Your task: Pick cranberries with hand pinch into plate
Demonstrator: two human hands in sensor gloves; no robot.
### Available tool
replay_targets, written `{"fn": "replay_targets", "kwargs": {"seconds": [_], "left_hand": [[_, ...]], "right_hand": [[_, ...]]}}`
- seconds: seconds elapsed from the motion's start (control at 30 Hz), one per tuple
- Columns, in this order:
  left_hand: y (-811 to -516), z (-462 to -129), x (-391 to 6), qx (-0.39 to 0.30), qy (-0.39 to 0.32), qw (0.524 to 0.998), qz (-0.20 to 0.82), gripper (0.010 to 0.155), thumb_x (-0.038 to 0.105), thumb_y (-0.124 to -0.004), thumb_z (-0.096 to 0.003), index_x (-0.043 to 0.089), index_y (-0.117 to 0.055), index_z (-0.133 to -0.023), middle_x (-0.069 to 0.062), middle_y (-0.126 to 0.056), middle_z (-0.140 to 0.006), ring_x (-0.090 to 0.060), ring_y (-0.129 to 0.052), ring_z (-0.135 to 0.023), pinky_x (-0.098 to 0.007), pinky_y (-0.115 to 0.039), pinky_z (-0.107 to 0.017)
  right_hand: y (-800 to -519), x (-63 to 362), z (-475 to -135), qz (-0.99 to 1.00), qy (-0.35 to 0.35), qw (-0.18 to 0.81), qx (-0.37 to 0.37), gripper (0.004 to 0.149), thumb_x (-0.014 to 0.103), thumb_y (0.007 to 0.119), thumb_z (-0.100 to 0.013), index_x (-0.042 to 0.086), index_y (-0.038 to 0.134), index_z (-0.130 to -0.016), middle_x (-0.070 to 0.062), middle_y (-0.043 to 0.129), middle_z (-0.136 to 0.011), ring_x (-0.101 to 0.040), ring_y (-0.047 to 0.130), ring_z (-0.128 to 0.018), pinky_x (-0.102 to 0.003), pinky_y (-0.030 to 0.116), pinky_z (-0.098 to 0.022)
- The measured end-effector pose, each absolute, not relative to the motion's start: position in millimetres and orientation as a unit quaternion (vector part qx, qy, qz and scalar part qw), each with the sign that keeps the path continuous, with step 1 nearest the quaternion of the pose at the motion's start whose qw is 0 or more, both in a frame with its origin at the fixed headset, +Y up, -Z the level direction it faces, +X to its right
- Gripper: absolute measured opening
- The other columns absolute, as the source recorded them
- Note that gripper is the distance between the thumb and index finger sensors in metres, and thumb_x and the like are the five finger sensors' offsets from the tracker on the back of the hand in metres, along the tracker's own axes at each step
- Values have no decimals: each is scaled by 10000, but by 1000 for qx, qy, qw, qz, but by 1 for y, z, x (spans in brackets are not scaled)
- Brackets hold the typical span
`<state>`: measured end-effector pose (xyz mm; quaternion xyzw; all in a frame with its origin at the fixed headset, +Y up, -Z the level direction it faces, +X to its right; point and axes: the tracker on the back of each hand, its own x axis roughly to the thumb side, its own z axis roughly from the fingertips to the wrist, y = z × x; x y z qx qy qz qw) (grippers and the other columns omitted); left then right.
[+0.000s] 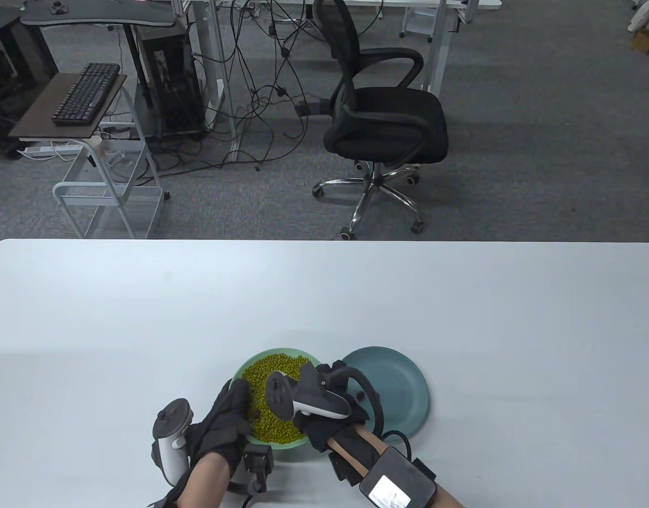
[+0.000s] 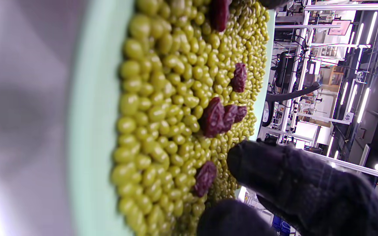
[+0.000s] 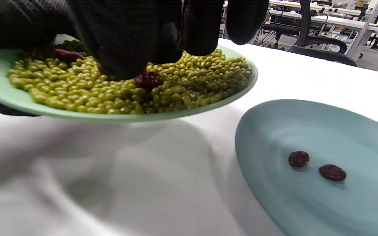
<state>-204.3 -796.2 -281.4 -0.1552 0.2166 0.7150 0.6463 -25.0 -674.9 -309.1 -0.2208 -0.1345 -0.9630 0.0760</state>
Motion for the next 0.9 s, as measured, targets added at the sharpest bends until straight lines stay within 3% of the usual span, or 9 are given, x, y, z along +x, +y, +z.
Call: {"fn": "replay_targets", "kwargs": {"seconds": [0.9], "left_hand": [[-796,-282,-204,-156,216,645,716,502,518,-562,-788,255,-432,-1195,-103,-875,-955,-245,-1062,-759,-344,-944,-552]], "right_hand": [[-684,-30,-307,-958,-118,111,-235,553,342,885,-508,112,760,-995,-154,695,-1154,-469,624,-1071,-722,336,-720]]}}
